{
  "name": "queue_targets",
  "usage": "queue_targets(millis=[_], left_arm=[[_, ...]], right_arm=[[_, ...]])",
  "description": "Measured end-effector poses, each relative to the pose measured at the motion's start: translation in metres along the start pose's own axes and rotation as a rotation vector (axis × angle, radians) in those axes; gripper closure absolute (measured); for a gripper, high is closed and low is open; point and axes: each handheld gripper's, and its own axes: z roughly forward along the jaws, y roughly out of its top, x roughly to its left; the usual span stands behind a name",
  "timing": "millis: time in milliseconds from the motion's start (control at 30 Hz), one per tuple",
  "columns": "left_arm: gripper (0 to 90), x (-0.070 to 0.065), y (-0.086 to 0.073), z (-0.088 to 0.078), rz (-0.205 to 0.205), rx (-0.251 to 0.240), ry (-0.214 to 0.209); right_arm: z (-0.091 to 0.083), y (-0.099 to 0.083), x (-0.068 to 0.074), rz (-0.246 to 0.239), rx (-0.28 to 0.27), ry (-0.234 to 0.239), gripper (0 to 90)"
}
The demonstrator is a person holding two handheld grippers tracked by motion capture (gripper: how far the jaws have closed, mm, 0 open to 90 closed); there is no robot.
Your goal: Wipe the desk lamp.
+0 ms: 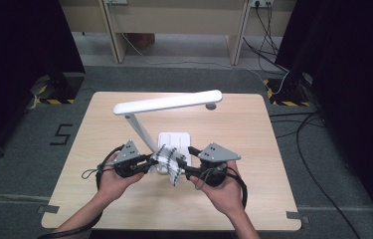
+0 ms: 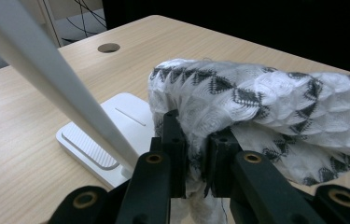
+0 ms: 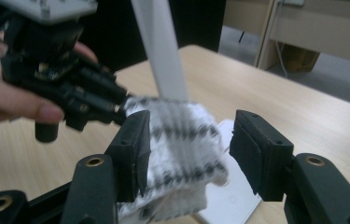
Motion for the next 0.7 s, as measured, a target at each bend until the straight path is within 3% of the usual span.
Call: queue_targets(millis=[133, 467, 500, 567, 700], left_arm=[[80.2, -0.002, -0.001, -0.007, 0.0, -0.007, 0.001], [80.2, 0.001, -0.007, -0.033, -0.028, -0.021, 0.018], [80.2, 0.003, -0.008, -0.04, -0.035, -0.026, 0.026], [80.2, 0.005, -0.009, -0.044, -0.037, -0.028, 0.033], [80.2, 0.011, -0.01, -0.061, -0.041, -0.042, 0.063]], right_arm=[[0.003, 0.0, -0.009, -0.003, 0.02, -0.048, 50.0], [0.036, -0.022, -0.029, 0.031, 0.119, -0.092, 51.5], [0.049, -0.03, -0.032, 0.034, 0.152, -0.1, 51.5], [0.053, -0.032, -0.033, 0.031, 0.164, -0.101, 51.5], [0.082, -0.049, -0.038, 0.038, 0.23, -0.107, 51.5]])
